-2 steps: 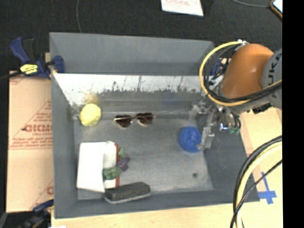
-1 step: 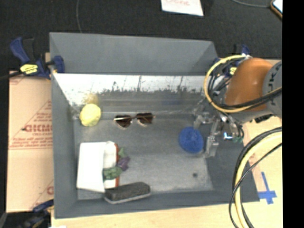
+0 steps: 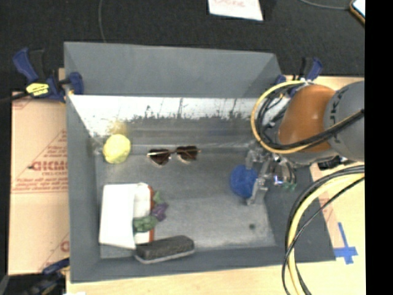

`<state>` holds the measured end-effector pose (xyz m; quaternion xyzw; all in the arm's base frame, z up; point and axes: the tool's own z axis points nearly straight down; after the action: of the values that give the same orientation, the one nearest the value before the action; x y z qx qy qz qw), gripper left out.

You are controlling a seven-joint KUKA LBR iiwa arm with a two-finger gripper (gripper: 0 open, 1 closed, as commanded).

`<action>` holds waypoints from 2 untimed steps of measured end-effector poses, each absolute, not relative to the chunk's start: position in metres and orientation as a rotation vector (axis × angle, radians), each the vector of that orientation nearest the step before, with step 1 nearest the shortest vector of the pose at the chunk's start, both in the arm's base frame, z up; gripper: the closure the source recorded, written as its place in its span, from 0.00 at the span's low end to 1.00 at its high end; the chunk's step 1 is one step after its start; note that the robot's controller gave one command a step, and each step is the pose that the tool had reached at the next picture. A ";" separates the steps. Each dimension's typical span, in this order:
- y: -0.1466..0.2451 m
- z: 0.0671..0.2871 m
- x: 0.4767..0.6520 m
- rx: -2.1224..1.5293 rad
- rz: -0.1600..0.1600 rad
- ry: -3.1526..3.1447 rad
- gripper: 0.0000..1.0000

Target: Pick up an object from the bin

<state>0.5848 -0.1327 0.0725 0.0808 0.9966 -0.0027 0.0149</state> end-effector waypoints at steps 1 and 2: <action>-0.145 0.075 0.592 0.197 -0.011 3.117 1.00; -0.145 0.075 0.592 0.195 -0.011 3.117 1.00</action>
Offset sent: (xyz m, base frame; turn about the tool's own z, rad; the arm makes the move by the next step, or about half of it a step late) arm 0.0000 0.0000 0.0000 0.0000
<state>0.5921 -0.1446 0.0749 0.0625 0.9980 -0.0035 0.0091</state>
